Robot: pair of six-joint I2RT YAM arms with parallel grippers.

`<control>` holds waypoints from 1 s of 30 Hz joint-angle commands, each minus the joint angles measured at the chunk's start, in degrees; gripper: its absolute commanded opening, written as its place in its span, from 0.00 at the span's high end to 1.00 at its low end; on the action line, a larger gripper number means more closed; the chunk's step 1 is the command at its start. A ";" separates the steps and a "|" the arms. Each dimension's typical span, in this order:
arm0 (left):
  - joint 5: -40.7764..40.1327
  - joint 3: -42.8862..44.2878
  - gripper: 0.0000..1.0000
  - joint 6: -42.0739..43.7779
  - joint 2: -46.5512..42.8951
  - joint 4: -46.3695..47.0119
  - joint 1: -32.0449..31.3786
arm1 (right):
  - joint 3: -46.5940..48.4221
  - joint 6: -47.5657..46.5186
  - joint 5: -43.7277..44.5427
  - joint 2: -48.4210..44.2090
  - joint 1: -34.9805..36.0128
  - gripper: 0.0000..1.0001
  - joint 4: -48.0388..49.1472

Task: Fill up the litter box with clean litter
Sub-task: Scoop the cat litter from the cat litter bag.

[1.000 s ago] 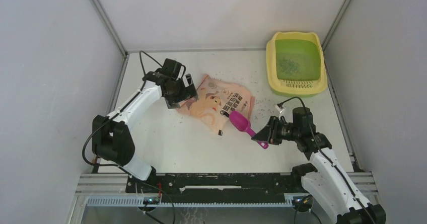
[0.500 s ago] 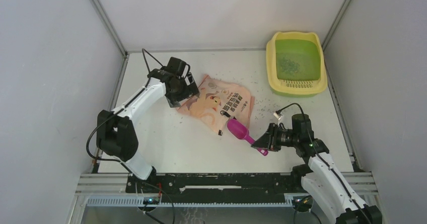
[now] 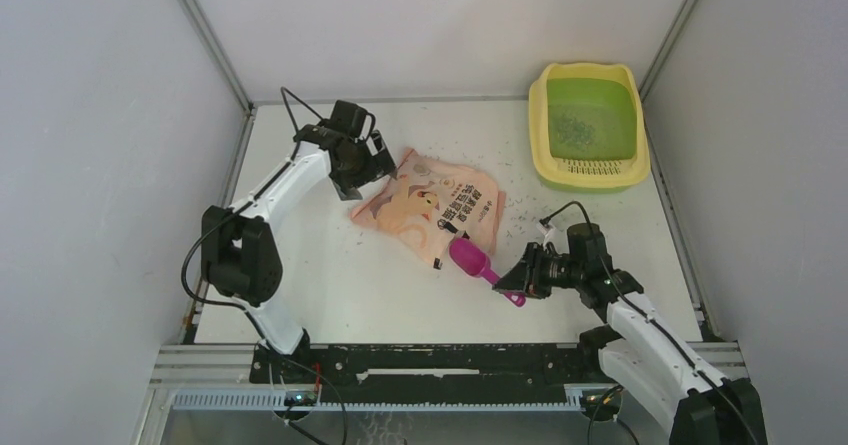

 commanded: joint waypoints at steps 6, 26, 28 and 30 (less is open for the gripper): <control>3.68 0.26 0.00 3.78 0.54 4.04 4.66 | 1.33 10.37 5.14 10.74 8.48 1.00 20.02; 6.67 22.41 0.00 10.15 25.84 -1.24 11.38 | 16.83 20.08 15.53 32.88 14.24 1.00 41.06; 6.72 22.42 0.00 10.53 25.34 -0.93 12.14 | 19.16 19.86 17.63 34.31 13.96 1.00 38.97; 7.39 22.26 0.00 10.74 24.79 -1.02 13.42 | 21.71 19.83 18.79 36.56 13.96 1.00 37.65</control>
